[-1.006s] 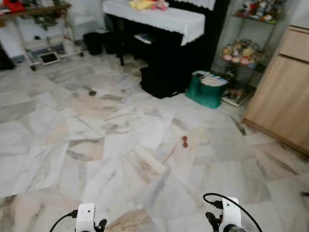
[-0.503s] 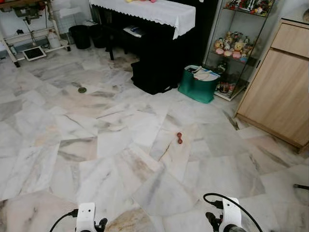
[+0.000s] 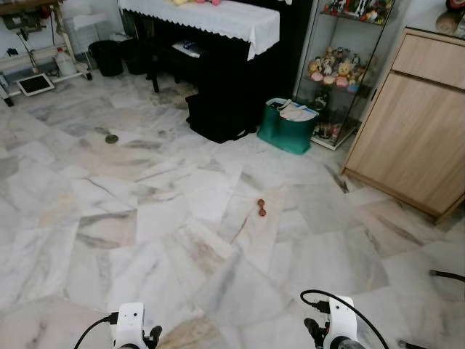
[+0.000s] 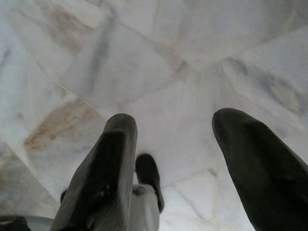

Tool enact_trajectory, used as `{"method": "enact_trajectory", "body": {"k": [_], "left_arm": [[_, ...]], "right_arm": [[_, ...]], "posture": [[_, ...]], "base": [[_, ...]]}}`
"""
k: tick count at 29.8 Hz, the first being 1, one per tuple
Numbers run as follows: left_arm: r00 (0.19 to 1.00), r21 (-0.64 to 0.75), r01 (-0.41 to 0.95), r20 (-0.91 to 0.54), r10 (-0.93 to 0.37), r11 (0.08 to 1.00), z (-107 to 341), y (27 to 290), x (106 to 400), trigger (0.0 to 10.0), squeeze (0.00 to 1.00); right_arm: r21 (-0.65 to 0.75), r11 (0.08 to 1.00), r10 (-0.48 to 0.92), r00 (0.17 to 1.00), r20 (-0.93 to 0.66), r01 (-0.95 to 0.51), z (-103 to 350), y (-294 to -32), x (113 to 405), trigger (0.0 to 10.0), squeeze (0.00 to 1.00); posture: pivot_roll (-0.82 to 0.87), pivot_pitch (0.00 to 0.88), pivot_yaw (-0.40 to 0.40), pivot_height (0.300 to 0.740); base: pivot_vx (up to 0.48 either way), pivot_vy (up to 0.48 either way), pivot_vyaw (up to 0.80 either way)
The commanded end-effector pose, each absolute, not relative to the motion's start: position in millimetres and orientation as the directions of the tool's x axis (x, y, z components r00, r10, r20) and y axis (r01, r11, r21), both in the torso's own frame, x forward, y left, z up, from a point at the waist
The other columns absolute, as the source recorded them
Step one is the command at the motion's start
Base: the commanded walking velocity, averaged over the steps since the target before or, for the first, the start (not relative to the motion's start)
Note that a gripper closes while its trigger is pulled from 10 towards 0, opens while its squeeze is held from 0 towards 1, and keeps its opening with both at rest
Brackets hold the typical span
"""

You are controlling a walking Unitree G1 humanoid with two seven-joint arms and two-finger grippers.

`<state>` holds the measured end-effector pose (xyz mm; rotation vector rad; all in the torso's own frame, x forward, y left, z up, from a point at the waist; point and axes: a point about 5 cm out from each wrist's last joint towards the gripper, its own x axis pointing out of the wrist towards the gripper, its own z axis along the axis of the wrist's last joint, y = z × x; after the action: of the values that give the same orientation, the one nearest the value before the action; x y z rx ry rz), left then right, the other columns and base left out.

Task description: Setting the table

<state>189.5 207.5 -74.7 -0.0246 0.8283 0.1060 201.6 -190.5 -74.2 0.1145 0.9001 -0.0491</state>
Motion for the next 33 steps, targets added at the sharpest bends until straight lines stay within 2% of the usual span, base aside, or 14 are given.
{"method": "enact_trajectory", "body": {"k": [1,30,33], "left_arm": [[0.672,0.014,-0.108,-0.736,0.083,0.994,-75.2,206.4,188.8,10.0,0.0],[0.684,-0.007,-0.103,-0.727,0.066,0.995,-74.1,204.6,190.8,10.0,0.0],[0.683,0.002,-0.09,-0.728,0.063,0.996,-74.3,203.0,191.1,10.0,0.0]], "right_arm": [[0.076,0.993,0.002,0.623,-0.783,0.091,-74.0,-188.7,202.4,10.0,0.0],[0.079,0.992,0.0,0.631,-0.776,0.098,-71.0,-191.7,207.3,10.0,0.0],[0.079,0.992,0.0,0.63,-0.776,0.097,-71.1,-191.7,207.0,10.0,0.0]], "posture": [[0.02,0.0,0.001,0.74],[0.02,0.0,0.006,0.74],[0.02,0.0,0.008,0.74]], "base": [[0.0,-0.405,-0.54],[0.0,-0.01,-0.53],[0.0,-0.432,-0.53]]}}
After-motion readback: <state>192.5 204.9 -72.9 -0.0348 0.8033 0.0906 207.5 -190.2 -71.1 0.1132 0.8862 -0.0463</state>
